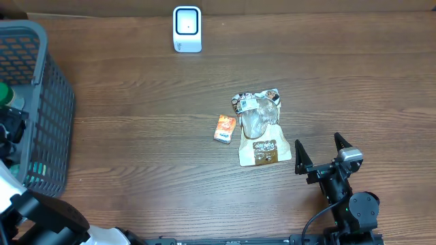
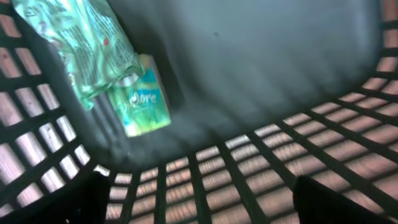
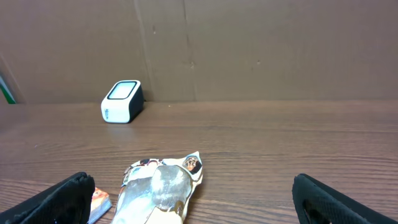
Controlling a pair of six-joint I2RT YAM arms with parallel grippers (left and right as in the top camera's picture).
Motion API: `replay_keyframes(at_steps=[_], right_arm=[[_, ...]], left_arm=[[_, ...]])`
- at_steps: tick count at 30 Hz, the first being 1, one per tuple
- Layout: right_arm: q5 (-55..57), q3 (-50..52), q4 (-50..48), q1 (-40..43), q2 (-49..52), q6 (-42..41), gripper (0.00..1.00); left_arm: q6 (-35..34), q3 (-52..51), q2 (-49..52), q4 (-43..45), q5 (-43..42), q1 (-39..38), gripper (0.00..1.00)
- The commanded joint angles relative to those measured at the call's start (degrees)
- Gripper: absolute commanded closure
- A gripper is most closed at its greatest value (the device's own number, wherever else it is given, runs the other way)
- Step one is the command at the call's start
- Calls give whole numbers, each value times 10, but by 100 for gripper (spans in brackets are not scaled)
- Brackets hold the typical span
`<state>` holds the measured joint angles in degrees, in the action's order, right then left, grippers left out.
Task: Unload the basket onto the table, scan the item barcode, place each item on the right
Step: 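Grasp the teal Kleenex tissue pack in the basket with the left gripper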
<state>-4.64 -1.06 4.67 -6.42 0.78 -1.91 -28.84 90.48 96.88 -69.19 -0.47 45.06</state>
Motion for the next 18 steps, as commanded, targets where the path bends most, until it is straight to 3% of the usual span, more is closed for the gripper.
replay_keyframes(at_steps=[1,9,18], right_arm=[[-2,6,-2,1,-6,3,0],[-2,6,-2,1,-6,3,0],[-2,6,-2,1,-6,3,0]], left_arm=[[-5,-48,-1,31,7,1,5],[-5,-116,36,87,47,0,9],[-5,-123,105,109,74,11,12]])
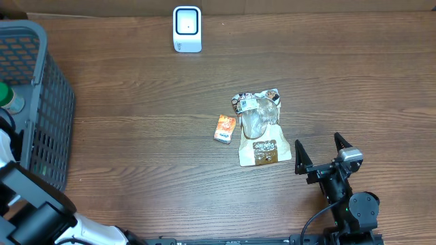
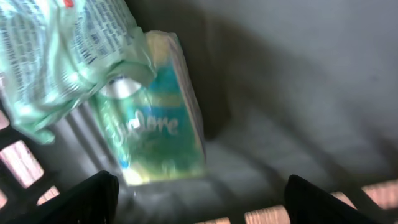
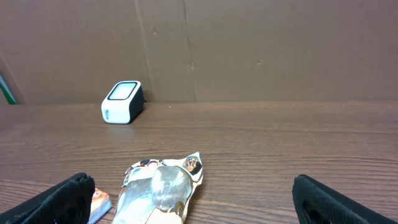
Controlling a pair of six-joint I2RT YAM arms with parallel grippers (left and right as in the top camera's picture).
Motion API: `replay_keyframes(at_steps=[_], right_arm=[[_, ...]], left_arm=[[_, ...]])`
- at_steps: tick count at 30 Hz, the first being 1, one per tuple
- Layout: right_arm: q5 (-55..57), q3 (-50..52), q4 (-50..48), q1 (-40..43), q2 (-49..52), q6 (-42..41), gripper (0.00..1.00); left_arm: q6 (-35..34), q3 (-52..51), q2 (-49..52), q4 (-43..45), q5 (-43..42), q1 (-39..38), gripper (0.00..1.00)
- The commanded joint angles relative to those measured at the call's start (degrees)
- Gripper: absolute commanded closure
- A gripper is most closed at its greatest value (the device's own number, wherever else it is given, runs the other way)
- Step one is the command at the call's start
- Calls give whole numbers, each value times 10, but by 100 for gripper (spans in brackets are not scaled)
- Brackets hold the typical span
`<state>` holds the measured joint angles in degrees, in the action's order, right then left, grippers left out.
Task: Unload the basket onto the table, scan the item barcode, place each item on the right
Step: 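Grasp the teal Kleenex tissue pack in the basket with the left gripper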
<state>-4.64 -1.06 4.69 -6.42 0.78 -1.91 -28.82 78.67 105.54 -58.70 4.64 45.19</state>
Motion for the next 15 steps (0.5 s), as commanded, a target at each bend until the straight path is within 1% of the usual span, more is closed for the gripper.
replay_keyframes(at_steps=[1,5,6,8,10,12,14,15], right_arm=[[-2,6,-3,1,-6,3,0],[-2,6,-3,1,-6,3,0],[-2,6,-3,1,-6,3,0],[-2,6,-3,1,-6,3,0],[-2,6,-3,1,-6,3,0],[-2,6,-3,1,-6,3,0],[-2,6,-3,1,-6,3,0],[-2,6,-3,1,-6,3,0]], left_arm=[[-6,-5,23,6,27,12,13],[-6,-5,40,12,30,19,18],[-6,-5,43,12,31,19,20],[-6,-6,51,12,33,19,28],[-6,-6,59,12,33,19,34],[-6,-6,70,11,33,19,41],[-6,-6,80,11,33,19,52],[-6,-6,83,11,33,19,62]])
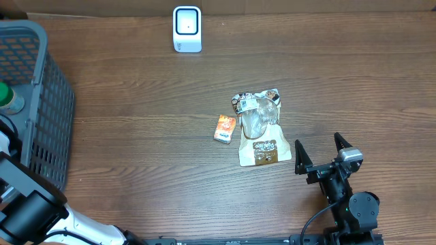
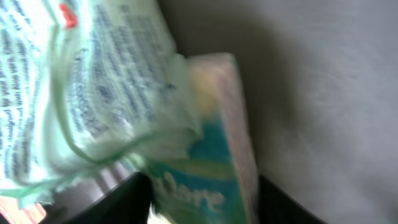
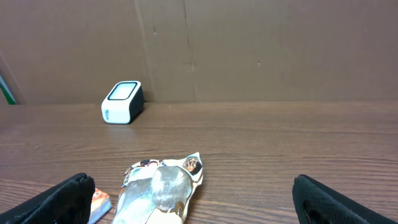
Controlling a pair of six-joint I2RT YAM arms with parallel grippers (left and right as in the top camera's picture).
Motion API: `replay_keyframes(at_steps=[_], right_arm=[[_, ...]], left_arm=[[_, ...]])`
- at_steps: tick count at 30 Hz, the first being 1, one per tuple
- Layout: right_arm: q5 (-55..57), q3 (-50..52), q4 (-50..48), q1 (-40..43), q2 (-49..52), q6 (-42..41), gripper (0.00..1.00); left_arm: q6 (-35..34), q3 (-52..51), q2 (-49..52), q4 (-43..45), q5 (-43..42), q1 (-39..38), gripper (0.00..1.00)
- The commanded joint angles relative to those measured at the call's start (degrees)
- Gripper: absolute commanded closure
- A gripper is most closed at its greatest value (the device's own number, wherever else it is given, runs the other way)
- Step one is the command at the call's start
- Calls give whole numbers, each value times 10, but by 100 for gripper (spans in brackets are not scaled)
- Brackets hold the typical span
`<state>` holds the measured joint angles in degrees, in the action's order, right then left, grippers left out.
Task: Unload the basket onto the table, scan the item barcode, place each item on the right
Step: 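Grasp the teal Kleenex tissue pack in the basket with the left gripper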
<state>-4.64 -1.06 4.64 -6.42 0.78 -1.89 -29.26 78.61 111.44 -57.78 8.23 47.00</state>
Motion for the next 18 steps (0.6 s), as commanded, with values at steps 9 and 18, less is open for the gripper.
replay_keyframes(at_steps=[9,18], right_arm=[[-2,6,-2,1,-6,2,0],[-2,6,-2,1,-6,2,0]], left_arm=[[-2,-2,21,-8,-8,1,96],[1,102,-63,-71,-83,-15,96]])
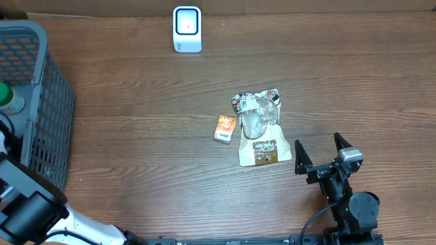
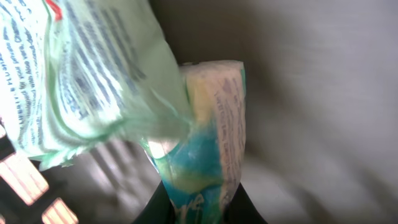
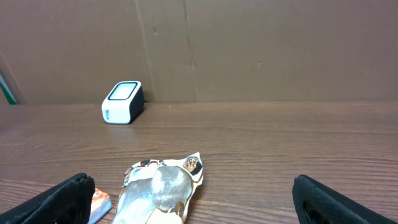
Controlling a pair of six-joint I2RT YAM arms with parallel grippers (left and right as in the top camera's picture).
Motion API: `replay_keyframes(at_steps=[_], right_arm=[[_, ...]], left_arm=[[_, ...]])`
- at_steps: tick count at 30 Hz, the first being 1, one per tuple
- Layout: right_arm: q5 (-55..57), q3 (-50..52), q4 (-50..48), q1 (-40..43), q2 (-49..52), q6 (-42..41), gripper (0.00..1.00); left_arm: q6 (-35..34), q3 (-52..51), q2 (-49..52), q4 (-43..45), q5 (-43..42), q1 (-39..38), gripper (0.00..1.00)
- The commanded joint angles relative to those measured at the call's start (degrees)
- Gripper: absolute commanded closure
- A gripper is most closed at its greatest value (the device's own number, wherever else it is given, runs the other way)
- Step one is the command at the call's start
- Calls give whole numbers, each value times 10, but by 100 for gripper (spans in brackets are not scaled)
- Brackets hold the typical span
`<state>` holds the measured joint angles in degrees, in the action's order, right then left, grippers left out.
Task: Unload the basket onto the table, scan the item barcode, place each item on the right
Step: 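Grasp the teal Kleenex tissue pack in the basket with the left gripper, then carry the tissue pack past the scanner and set it beside the orange pack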
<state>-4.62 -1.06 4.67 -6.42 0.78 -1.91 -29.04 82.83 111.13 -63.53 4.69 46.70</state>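
Inside the grey basket point(image 1: 48, 102), a teal-and-white soft packet point(image 2: 208, 137) stands on edge. My left gripper point(image 2: 198, 210) has its black fingers pressed against both sides of the packet's lower end, shut on it. A crinkled pale green bag point(image 2: 93, 74) overlaps the packet's top left. The white barcode scanner point(image 1: 187, 28) stands at the table's far edge and also shows as the scanner point(image 3: 122, 102) in the right wrist view. My right gripper point(image 1: 320, 155) rests open near the front right, with nothing between its fingers.
A brown-and-silver snack bag point(image 1: 259, 128) and a small orange packet point(image 1: 225, 128) lie mid-table, just ahead of the right gripper. A green-capped bottle point(image 1: 8, 99) stands in the basket. A cardboard wall point(image 3: 249, 50) backs the table.
My left gripper has closed in on the teal packet: the fingers, then apart on either side of it, now press against its sides. The right arm and the table items are unchanged.
The left wrist first viewed the teal packet and green bag from a distance across the basket floor. It was then nearer with fingers wide, then close around the packet, and is now shut on it. The right gripper stayed open and still.
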Motion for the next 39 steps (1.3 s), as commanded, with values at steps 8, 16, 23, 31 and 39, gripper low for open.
replay_keyframes(at_steps=[8,16,23,31,39], right_arm=[[-2,6,-2,1,-6,3,0],[-2,6,-2,1,-6,3,0],[-2,6,-3,1,-6,3,0],[-2,6,-2,1,-6,3,0],[-2,6,-2,1,-6,3,0]], left_arm=[[7,172,-196,-43,-155,-55,96],[19,184,-346,-38,-157,-172,96],[48,170,-362,-69,-97,-393,96],[46,104,-279,-50,-9,-632,96],[15,96,-114,-28,17,-729,96]])
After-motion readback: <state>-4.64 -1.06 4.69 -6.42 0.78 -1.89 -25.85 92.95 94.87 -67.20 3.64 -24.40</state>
